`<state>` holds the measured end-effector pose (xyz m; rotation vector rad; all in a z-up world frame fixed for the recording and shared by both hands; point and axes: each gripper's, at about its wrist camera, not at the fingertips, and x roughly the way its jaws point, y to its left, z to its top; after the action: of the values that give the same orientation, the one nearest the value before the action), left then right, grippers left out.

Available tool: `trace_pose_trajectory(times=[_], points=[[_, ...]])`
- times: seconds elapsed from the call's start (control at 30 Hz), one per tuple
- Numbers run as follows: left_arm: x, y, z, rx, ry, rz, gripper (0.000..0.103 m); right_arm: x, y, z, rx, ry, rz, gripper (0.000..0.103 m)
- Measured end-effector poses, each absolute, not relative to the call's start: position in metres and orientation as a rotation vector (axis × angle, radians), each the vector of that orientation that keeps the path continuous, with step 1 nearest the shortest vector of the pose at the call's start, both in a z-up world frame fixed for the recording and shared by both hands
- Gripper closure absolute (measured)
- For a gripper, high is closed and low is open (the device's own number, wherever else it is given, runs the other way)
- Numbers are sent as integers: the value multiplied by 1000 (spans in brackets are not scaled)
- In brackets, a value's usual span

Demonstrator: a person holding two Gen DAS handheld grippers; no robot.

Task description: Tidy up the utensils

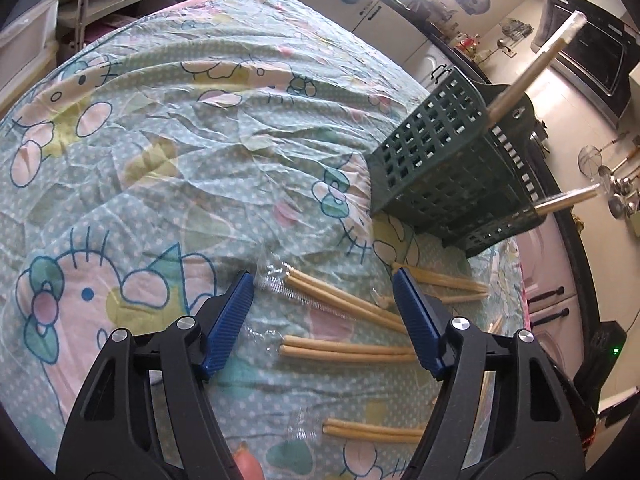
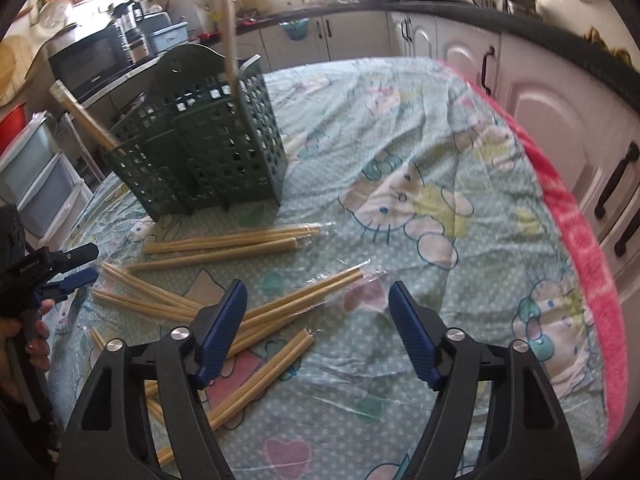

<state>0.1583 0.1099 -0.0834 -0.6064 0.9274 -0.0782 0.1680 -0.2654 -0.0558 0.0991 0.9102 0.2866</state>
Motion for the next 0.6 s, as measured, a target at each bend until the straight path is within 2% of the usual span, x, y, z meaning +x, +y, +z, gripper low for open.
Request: trace_pose_trajectory(times=[0.43,0.6], points=[[172,117,-90,-624,929,-48,62,200,-280,-79,281,1016,272,57],[173,118,-92,-622,931,-36,71,210,-283,-82,337,1028,271,68]])
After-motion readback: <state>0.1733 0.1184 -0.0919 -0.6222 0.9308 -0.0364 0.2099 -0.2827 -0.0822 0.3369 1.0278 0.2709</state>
